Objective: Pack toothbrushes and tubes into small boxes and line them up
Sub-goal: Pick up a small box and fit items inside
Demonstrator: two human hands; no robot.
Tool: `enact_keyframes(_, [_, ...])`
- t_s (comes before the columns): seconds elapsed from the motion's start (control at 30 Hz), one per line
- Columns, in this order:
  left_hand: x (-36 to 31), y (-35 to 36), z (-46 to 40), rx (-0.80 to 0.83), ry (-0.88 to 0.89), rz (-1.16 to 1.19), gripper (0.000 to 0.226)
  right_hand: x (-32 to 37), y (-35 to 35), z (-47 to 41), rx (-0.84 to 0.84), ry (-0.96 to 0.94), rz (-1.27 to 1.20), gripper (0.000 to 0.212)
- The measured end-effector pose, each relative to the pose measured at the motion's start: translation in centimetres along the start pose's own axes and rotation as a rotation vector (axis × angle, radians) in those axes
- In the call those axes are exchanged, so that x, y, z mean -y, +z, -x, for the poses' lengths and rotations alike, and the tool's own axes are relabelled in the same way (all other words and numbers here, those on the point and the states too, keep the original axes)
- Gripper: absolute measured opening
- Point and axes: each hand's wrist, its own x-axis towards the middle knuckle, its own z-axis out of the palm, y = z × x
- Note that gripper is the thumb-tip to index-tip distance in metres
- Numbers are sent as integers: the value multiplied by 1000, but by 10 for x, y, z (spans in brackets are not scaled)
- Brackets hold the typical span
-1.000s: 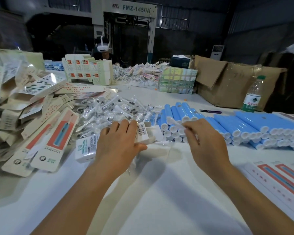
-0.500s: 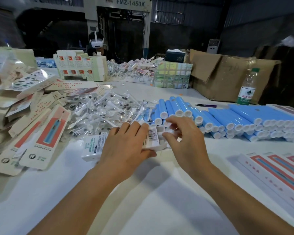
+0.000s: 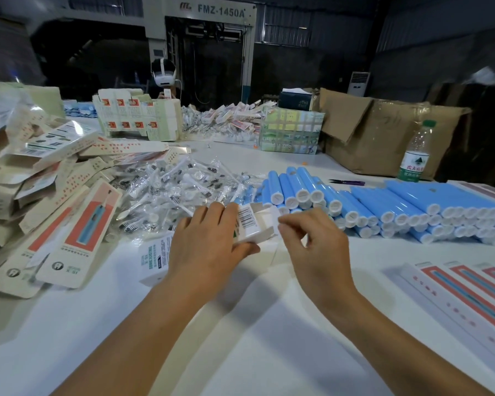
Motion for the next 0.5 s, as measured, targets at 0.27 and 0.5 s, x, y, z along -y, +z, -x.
enact_keyframes(0.27, [-12, -3, 3, -12, 19, 5, 74, 10, 11, 7, 114, 130, -144, 21])
enact_keyframes(0.5, [-18, -1, 6, -114, 118, -114, 67, 6, 15, -1, 234, 400, -184, 58])
